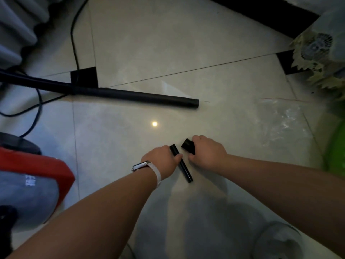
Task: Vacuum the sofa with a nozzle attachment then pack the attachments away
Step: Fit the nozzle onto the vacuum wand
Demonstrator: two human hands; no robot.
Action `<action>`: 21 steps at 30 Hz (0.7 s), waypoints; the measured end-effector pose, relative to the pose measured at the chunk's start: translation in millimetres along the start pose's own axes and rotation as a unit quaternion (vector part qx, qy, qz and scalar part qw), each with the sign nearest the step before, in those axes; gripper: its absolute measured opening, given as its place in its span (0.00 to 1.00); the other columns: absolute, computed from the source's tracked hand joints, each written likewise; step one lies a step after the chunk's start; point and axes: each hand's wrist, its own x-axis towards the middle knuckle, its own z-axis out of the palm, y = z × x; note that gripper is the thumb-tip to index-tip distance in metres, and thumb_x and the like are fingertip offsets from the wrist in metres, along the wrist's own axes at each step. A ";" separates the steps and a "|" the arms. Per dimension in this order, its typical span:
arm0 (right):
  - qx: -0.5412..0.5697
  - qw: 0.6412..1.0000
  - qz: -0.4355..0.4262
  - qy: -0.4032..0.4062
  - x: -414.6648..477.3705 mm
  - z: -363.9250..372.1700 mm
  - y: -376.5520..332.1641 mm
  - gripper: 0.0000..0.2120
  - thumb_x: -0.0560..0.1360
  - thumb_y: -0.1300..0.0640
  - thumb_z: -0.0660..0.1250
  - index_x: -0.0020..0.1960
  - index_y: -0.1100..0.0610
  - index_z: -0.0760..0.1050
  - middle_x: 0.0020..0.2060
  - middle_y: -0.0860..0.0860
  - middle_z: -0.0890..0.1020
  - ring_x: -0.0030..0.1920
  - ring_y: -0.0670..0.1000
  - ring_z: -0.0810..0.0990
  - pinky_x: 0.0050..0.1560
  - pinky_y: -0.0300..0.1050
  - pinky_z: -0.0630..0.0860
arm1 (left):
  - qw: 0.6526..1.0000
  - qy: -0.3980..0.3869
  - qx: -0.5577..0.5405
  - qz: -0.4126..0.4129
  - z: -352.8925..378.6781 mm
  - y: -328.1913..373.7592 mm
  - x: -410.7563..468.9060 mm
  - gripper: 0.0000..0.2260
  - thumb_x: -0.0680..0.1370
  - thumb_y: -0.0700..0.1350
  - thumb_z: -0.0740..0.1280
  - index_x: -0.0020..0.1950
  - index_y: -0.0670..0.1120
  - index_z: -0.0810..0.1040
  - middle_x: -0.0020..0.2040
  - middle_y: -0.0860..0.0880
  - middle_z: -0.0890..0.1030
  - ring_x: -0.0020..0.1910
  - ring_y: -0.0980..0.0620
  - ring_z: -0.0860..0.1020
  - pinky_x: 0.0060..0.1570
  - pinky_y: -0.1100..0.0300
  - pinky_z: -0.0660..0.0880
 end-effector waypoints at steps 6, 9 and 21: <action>0.030 1.000 0.000 -0.003 -7.8 -2.5 12.5 0.16 0.75 0.47 0.65 0.57 0.55 0.69 0.54 0.54 0.77 0.52 0.57 0.78 0.43 0.47 0.69 | 0.998 -0.019 -0.059 -0.032 -4.8 3.4 21.2 0.21 0.79 0.63 0.62 0.53 0.45 0.76 0.51 0.44 0.81 0.48 0.44 0.79 0.44 0.55 0.74; 0.044 0.999 0.007 -0.003 -10.7 -4.7 19.9 0.15 0.74 0.47 0.66 0.55 0.54 0.69 0.53 0.53 0.77 0.51 0.57 0.78 0.43 0.47 0.69 | 0.994 -0.023 -0.102 -0.037 -6.5 5.7 26.1 0.17 0.79 0.58 0.64 0.53 0.44 0.76 0.51 0.44 0.81 0.48 0.44 0.79 0.45 0.56 0.74; 0.119 0.991 0.035 0.045 -12.3 -80.6 14.6 0.16 0.73 0.46 0.69 0.54 0.55 0.70 0.46 0.52 0.79 0.44 0.54 0.78 0.39 0.47 0.73 | 0.972 0.041 -0.223 0.068 -63.8 27.1 7.0 0.10 0.76 0.51 0.69 0.43 0.46 0.74 0.38 0.48 0.77 0.35 0.51 0.74 0.36 0.57 0.72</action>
